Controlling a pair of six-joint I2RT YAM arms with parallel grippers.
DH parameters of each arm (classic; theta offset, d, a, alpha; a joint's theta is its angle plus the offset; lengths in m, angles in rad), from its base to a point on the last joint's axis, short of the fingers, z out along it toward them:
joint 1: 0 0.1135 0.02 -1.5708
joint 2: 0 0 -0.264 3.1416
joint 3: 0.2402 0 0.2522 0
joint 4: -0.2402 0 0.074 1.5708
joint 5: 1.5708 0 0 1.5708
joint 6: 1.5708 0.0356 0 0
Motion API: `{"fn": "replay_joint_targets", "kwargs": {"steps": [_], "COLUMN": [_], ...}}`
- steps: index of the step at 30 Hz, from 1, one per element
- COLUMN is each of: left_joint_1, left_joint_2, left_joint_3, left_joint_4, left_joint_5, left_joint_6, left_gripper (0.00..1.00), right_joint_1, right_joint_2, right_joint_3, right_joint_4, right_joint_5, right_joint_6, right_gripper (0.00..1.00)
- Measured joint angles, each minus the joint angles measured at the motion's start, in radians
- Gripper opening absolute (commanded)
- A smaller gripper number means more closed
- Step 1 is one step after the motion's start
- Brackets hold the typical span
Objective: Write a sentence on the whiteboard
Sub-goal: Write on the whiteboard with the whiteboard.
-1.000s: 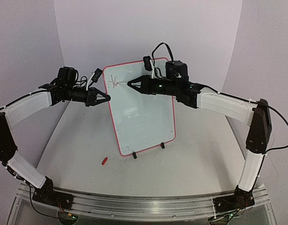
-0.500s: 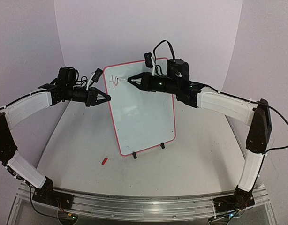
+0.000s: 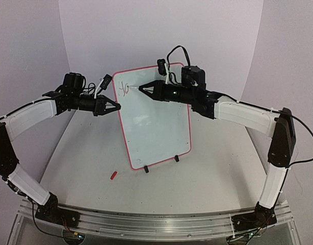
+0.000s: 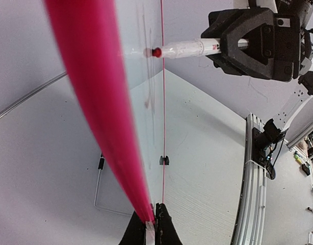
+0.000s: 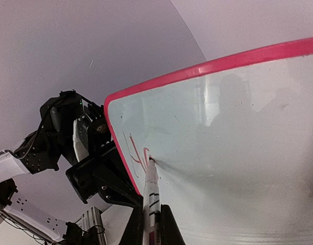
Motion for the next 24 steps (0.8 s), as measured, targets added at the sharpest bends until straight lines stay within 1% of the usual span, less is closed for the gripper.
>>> {"fn": "replay_joint_targets", "kwargs": {"steps": [8,24], "left_joint_1": [0.0,-0.009], "left_joint_2": [0.0,-0.003], "left_joint_3": [0.0,0.0], "left_joint_4": [0.0,0.001], "left_joint_5": [-0.006,-0.009], "left_joint_6": [-0.001,0.004], "left_gripper": [0.0,0.0], "right_joint_1": [0.0,-0.001], "right_joint_2": [-0.019,-0.056], "right_joint_3": [-0.055,-0.073], "right_joint_4": [0.013,0.011], "right_joint_5": [0.001,0.019], "right_joint_6": [0.006,0.005], "right_gripper": [0.0,0.0]}}
